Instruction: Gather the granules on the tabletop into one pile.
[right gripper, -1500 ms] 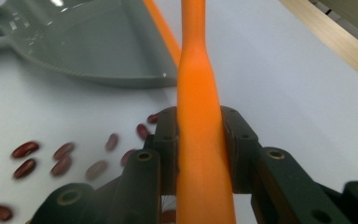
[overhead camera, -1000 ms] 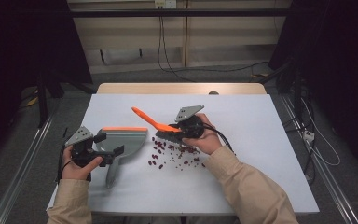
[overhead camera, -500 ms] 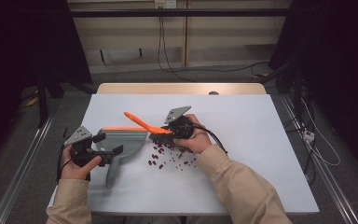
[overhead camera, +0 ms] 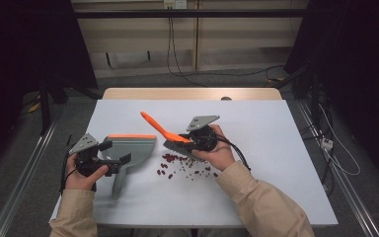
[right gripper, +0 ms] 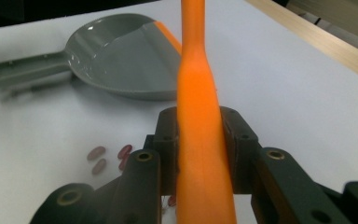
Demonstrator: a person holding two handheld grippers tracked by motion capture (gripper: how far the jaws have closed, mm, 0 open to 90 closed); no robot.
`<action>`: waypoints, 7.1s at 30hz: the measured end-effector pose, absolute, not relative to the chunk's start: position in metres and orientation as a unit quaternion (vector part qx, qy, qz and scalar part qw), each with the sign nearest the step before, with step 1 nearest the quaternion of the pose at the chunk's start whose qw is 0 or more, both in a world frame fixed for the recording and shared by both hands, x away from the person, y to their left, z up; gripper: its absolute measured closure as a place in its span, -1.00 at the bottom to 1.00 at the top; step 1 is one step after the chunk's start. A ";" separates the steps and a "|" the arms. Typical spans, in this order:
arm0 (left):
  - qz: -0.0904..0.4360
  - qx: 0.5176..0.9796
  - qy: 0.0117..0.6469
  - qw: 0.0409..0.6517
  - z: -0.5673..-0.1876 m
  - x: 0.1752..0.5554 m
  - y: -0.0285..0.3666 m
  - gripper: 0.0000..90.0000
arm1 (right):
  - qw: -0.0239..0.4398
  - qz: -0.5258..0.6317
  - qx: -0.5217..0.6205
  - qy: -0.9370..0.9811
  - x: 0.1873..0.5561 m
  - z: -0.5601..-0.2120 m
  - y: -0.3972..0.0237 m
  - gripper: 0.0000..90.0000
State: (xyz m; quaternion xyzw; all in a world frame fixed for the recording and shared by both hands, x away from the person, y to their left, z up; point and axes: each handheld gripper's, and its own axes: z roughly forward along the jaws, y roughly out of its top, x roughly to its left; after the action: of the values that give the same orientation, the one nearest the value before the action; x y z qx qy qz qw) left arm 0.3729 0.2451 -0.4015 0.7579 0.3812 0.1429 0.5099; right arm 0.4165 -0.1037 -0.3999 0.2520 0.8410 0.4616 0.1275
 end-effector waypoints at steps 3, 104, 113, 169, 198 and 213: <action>0.142 0.759 0.380 0.509 -0.402 0.373 0.245 -0.90 | 0.125 0.480 0.270 0.825 0.408 -0.397 -0.104 0.58; 0.147 0.760 0.380 0.507 -0.402 0.374 0.246 -0.90 | 0.058 0.512 0.426 0.743 0.391 -0.419 -0.091 0.59; 0.145 0.761 0.380 0.506 -0.403 0.374 0.246 -0.90 | 0.061 0.499 0.450 0.738 0.408 -0.438 -0.067 0.58; 0.144 0.763 0.379 0.503 -0.403 0.375 0.244 -0.90 | 0.088 0.512 0.476 0.710 0.413 -0.423 -0.101 0.58; 0.143 0.768 0.376 0.498 -0.406 0.375 0.241 -0.90 | 0.079 0.521 0.497 0.689 0.406 -0.431 -0.132 0.58; 0.143 0.767 0.381 0.496 -0.406 0.376 0.243 -0.90 | 0.132 0.525 0.429 0.723 0.443 -0.404 -0.169 0.58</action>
State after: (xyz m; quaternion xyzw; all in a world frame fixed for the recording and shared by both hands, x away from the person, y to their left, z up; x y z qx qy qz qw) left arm 0.3761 0.2432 -0.4060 0.7669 0.3806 0.1434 0.4964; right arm 0.4432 -0.1688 -0.4044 0.4294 0.7229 0.5248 0.1323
